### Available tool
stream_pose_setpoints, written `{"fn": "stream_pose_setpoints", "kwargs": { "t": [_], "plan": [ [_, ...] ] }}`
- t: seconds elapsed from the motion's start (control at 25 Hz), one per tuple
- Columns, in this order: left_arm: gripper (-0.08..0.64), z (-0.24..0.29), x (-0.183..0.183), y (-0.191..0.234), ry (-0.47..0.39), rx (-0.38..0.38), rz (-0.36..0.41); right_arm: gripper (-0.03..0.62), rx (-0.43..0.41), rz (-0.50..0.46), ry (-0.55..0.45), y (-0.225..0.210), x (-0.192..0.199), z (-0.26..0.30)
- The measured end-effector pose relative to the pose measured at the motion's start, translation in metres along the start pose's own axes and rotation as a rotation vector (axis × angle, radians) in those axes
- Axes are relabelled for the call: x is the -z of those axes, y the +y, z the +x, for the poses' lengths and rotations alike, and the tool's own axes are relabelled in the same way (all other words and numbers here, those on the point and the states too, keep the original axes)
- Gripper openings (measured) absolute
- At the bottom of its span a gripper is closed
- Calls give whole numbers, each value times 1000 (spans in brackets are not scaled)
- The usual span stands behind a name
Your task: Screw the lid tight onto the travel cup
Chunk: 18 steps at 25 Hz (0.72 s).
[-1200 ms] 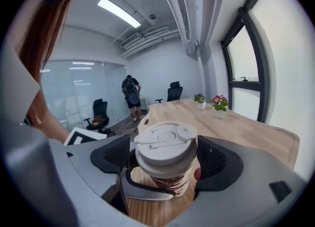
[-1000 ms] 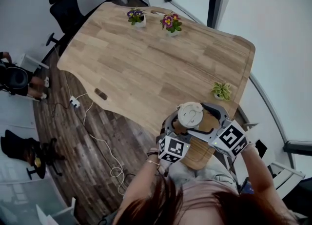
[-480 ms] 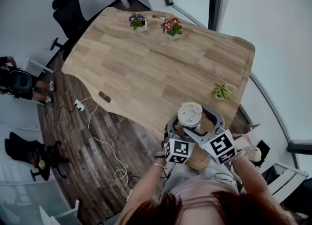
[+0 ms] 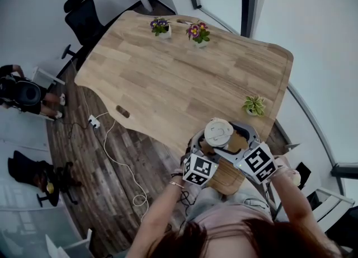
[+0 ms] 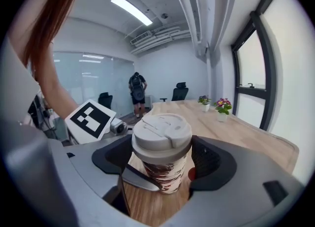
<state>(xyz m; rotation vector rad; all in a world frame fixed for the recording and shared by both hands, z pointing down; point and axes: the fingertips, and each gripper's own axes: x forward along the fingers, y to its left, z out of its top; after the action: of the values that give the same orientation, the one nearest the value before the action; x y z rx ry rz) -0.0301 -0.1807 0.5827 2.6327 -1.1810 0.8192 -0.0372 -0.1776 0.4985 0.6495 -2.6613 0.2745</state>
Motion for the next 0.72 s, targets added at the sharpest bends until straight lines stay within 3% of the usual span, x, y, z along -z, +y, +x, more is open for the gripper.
{"fn": "stream_pose_setpoints", "kwargs": {
  "t": [0.12, 0.2, 0.32, 0.44, 0.52, 0.6, 0.72],
  "plan": [
    [348, 1, 0, 2, -7, -80, -48, 376, 106, 28, -37, -1, 1, 0],
    [348, 0, 1, 1, -8, -84, -57, 376, 107, 46, -41, 0, 2, 0],
    [348, 0, 3, -5, 0, 2, -15, 377, 0, 52, -19, 3, 1, -1],
    [348, -2, 3, -9, 19, 98, 47, 377, -106, -13, 16, 5, -3, -1],
    [348, -1, 2, -10, 29, 108, 55, 377, -126, -32, 18, 5, -3, -1],
    [348, 1, 2, -9, 34, 76, 36, 377, -84, -26, -6, 3, -4, -2],
    [348, 4, -1, -4, 30, -15, -27, 377, 58, 6, -53, -3, -6, -2]
  ]
}}
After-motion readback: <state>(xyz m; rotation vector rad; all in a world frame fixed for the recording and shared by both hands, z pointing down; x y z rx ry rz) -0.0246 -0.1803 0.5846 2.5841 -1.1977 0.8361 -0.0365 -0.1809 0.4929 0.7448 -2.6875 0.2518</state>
